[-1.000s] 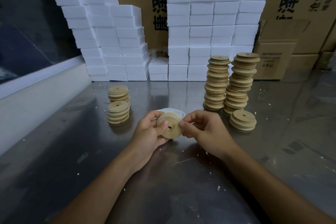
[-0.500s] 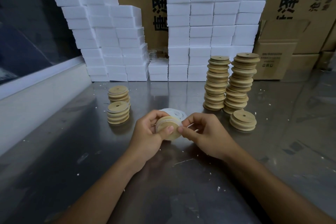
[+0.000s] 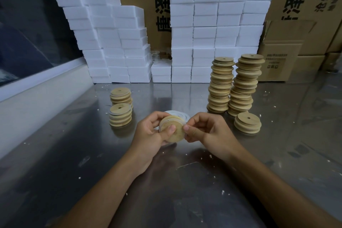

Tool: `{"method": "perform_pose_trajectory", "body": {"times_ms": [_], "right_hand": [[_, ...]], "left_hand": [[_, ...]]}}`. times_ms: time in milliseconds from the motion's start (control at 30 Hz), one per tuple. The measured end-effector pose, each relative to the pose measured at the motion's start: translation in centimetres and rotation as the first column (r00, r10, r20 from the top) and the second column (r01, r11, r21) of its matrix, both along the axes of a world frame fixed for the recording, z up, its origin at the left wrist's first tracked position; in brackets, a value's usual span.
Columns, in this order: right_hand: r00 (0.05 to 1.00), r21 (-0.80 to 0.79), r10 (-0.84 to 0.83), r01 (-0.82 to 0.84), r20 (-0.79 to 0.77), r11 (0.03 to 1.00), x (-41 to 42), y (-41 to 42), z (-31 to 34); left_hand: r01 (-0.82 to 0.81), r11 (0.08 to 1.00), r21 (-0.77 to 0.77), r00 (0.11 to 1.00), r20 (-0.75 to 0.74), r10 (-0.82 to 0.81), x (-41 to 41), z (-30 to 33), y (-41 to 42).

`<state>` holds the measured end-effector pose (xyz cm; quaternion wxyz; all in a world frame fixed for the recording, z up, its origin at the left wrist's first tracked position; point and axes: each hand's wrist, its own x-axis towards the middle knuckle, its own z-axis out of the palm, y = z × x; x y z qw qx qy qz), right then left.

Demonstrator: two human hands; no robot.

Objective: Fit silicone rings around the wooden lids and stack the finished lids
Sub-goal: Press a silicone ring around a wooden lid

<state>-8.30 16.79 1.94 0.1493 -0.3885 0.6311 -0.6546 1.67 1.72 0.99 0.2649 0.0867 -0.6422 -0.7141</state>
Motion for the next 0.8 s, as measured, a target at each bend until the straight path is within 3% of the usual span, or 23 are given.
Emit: {"method": "perform_pose_trajectory", "body": {"times_ms": [400,800], "right_hand": [[0.996,0.079,-0.022,0.028,-0.082,0.996,-0.14,0.00,-0.53],[0.985,-0.018,-0.090,0.088,-0.148,0.996,0.35,-0.02,0.01]], "left_hand": [[-0.005,0.978,0.208,1.000,-0.001,0.005,-0.14,0.76,0.05],[-0.030,0.994,-0.100,0.998,0.057,0.036,0.30,0.74,0.50]]}}
